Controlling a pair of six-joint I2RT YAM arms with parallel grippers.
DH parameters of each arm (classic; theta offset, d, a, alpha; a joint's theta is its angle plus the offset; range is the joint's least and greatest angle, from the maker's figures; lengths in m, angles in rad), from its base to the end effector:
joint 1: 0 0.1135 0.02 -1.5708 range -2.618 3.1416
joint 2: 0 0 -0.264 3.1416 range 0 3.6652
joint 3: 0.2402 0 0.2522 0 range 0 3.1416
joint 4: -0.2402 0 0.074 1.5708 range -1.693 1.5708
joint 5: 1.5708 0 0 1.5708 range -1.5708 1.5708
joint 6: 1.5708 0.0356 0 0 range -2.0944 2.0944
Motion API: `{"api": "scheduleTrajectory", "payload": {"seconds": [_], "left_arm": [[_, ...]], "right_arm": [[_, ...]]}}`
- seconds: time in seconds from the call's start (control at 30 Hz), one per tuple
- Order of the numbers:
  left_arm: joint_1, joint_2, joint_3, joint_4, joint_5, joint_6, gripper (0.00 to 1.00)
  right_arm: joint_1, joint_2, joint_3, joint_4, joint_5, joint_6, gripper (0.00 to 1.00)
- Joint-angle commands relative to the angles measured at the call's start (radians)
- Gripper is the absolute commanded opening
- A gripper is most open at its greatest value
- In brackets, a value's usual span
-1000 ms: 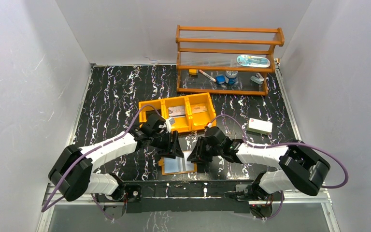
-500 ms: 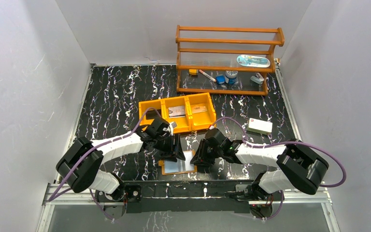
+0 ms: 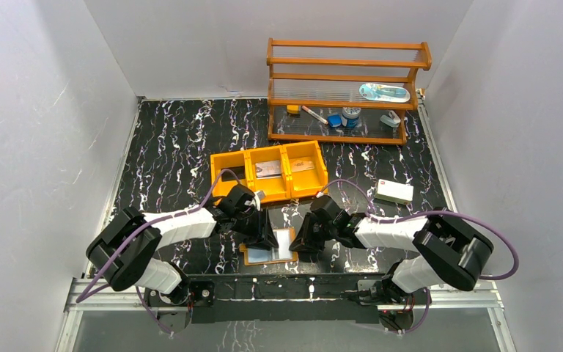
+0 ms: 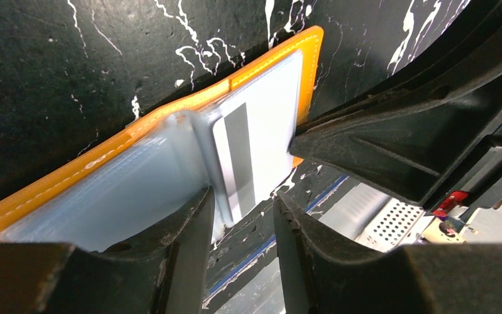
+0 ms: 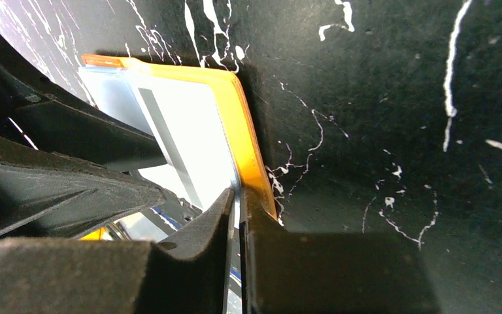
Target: Take the credit cards out of the card holder
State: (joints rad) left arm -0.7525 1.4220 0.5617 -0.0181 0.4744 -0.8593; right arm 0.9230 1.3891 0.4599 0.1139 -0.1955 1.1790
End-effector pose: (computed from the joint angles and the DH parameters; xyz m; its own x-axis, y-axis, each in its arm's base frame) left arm 0.1740 -0.1852 0.1467 -0.9886 0.0027 -0.1505 0.1104 0.6923 -0.7131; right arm 0.1403 0.1969 0.1335 -0.9650 0.2273 -0.1311 0.0766 0.7220 0.6877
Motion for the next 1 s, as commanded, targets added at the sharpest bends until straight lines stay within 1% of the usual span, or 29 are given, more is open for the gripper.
{"api": "scheduleTrajectory", "payload": {"seconds": [0.0,0.1,0.2,0.37,0.5,0.73,0.83,0.87,0.97], "left_arm": [[-0.008,-0.027,-0.008,0.015,-0.026,-0.014,0.38],[-0.007,-0.049,0.011,0.016,-0.035,-0.011,0.38],[-0.007,-0.033,0.013,0.014,-0.039,-0.02,0.38],[-0.007,-0.035,-0.063,0.056,-0.057,-0.073,0.34],[-0.006,-0.049,-0.128,0.159,-0.03,-0.115,0.32],[-0.007,-0.049,-0.197,0.366,0.035,-0.188,0.21],[-0.007,-0.048,-0.201,0.417,0.058,-0.197,0.17],[-0.007,-0.046,-0.199,0.433,0.065,-0.197,0.14],[-0.006,-0.048,-0.182,0.422,0.076,-0.176,0.04]], "right_arm": [[0.006,0.033,-0.02,-0.005,0.01,-0.002,0.15],[0.007,0.036,-0.021,-0.003,0.009,-0.003,0.14],[0.006,0.039,-0.021,0.007,0.005,-0.001,0.14],[0.007,0.056,-0.021,0.023,-0.014,-0.002,0.14],[0.006,0.073,-0.025,0.047,-0.032,0.0,0.14],[0.006,0.085,-0.026,0.063,-0.039,0.002,0.14],[0.006,0.085,-0.029,0.074,-0.043,0.003,0.14],[0.006,0.085,-0.03,0.078,-0.044,0.003,0.12],[0.006,0.086,-0.03,0.088,-0.048,0.004,0.1]]}}
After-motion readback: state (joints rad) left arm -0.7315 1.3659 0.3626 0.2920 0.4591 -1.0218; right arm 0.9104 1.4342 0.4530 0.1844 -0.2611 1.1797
